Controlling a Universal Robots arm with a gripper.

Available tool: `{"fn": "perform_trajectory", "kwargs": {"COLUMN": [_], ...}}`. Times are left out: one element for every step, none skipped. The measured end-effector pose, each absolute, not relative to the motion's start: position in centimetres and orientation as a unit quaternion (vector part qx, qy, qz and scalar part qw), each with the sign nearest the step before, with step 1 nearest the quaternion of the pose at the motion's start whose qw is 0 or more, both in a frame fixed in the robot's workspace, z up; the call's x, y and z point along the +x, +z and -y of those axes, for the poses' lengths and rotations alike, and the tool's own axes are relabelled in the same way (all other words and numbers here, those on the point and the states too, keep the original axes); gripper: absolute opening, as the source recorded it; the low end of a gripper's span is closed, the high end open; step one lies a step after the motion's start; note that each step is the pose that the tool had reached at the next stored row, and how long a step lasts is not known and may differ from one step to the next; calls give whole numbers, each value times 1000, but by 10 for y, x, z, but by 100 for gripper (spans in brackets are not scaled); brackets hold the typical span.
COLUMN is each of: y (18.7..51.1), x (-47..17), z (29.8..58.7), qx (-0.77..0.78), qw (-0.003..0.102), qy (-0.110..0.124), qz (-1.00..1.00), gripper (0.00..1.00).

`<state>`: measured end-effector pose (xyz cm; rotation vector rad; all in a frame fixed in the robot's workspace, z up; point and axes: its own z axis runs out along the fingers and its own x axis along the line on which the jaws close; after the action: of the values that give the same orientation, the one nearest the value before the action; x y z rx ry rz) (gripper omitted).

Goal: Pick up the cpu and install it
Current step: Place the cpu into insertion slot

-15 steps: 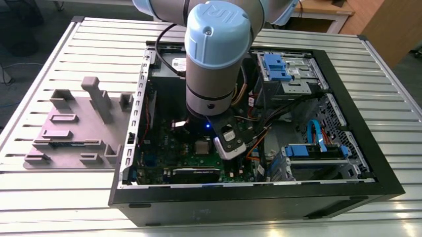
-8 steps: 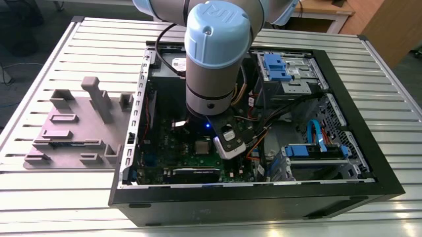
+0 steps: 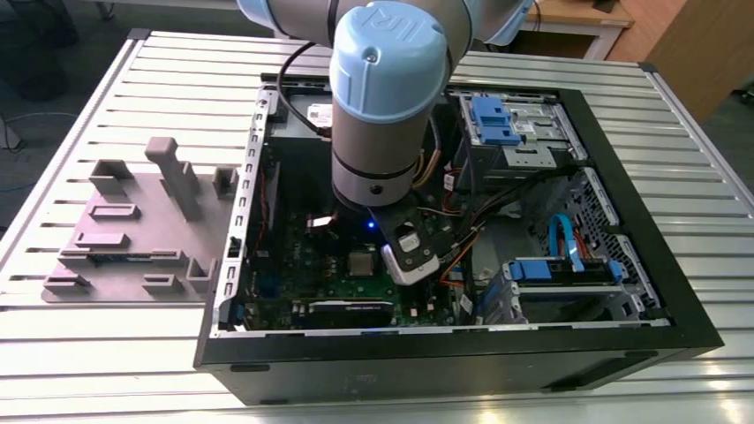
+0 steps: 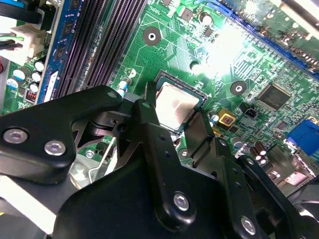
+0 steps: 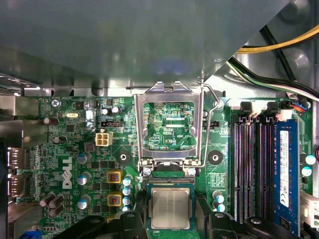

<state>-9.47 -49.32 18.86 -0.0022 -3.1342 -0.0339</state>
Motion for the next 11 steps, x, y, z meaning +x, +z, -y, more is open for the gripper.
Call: {"fn": "perform_trajectory", "kwargs": {"y": [188, 188, 188, 188, 188, 188, 188, 188, 188, 188, 188], "x": [-95, -95, -95, -95, -95, -95, -95, -95, -95, -95, -96], "z": [493, 493, 493, 493, 493, 493, 493, 493, 493, 493, 493], "qx": [-1, -1, -1, -1, -1, -1, -1, -1, -1, -1, -1], "qw": [4, 4, 3, 3, 3, 3, 3, 3, 3, 3, 3], "qy": [-11, -11, -11, -11, -11, -11, -11, -11, -11, -11, -11], "qz": [1000, 1000, 1000, 1000, 1000, 1000, 1000, 1000, 1000, 1000, 1000], "gripper": [47, 47, 47, 47, 47, 47, 47, 47, 47, 47, 47]}}
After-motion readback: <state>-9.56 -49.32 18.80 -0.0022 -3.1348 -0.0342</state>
